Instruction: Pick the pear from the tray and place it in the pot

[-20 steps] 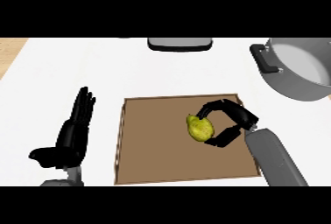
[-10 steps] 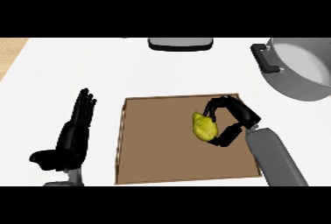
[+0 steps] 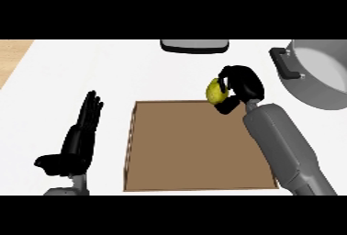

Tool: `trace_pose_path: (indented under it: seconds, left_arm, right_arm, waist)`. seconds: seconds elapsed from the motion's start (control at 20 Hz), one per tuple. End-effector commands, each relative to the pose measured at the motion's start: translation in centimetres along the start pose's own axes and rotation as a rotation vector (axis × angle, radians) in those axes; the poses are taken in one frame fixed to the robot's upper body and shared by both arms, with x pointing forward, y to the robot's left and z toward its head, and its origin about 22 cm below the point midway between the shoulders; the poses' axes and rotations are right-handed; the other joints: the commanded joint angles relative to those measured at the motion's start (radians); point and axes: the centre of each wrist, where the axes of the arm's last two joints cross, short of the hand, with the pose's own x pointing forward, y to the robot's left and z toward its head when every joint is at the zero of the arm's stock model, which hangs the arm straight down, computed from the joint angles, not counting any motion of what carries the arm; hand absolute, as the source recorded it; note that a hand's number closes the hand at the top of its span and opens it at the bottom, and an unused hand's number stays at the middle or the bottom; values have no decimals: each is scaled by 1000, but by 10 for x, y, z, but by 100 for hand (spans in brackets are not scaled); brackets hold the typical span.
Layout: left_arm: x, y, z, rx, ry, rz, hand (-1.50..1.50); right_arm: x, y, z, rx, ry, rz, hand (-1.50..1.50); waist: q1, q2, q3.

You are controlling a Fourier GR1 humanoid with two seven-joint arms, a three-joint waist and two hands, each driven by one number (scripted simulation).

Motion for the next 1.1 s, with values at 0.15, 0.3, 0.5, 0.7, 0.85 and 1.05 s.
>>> trace_pose_path:
  seconds: [0.15,0.3,0.5,0.7,0.85,1.05]
  left_arm:
    - [-7,4,-3,12,7,7,0]
    - [-12,11,-5,33,4,10,0]
    - [0,3,13,28,4,-3,0]
    - [-6,0,0,33,8,13,0]
    - [-8,-4,0,40,21,3,0]
    - [0,-15,-6,32,8,11,0]
  right_arm:
    - [72,-28,-19,-343,21,107,150]
    - [89,-38,-14,-419,45,154,150]
    - [71,-61,-16,-478,159,215,150]
    - [48,-73,-10,-507,239,201,150]
    - [49,-88,-16,-551,306,199,150]
    - [8,-104,-17,-561,365,190,150]
  waist:
    - [-22,-3,2]
    - [-33,-6,2]
    - [-28,-7,2]
    - [-33,-5,2]
    - [-31,-5,2]
    - [-32,-4,3]
